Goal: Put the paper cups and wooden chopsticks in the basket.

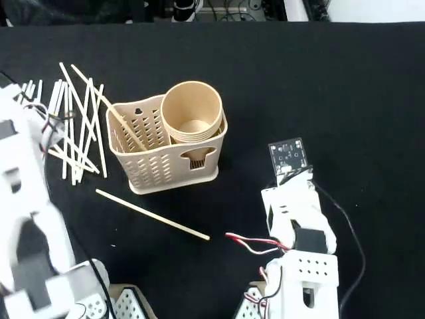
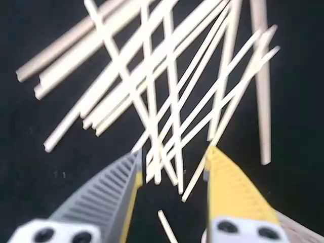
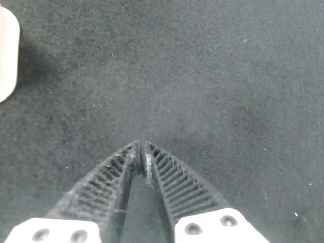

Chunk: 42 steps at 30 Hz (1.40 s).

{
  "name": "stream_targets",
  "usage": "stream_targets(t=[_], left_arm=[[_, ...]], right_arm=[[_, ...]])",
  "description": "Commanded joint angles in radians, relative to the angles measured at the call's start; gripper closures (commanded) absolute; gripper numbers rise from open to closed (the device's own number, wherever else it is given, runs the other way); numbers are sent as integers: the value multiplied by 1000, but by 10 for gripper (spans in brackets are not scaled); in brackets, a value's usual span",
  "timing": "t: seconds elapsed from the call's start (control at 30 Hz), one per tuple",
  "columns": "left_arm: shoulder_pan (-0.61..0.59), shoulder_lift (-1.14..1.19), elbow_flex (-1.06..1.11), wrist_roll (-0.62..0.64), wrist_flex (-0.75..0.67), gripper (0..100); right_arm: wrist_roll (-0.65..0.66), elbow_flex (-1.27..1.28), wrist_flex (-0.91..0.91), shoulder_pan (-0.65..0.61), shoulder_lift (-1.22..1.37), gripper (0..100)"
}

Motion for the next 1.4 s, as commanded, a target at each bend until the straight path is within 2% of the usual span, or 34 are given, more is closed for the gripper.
stream_targets(t=[0.0,0.2,0.4,0.5,0.57,0.73,0.93,1.1,1.37], left_arm=[[-47,321,-216,-9,-18,794],[-101,655,-469,-15,-18,797],[-99,888,-628,-15,-15,805],[-101,916,-676,-15,20,898],[-99,918,-702,-15,54,980],[-96,918,-786,-15,184,969],[-94,865,-955,-18,436,971],[-96,712,-1038,-100,621,971],[-128,405,-763,-281,617,971]], right_arm=[[8,2,-18,11,-12,980],[8,2,-18,11,-12,980],[8,2,-18,11,-12,980],[8,2,-18,11,-12,980],[8,2,-18,11,-12,980],[8,2,-17,11,-12,980],[8,-4,-11,14,-12,980],[2,-74,61,63,-12,982],[6,-481,433,77,-12,982]])
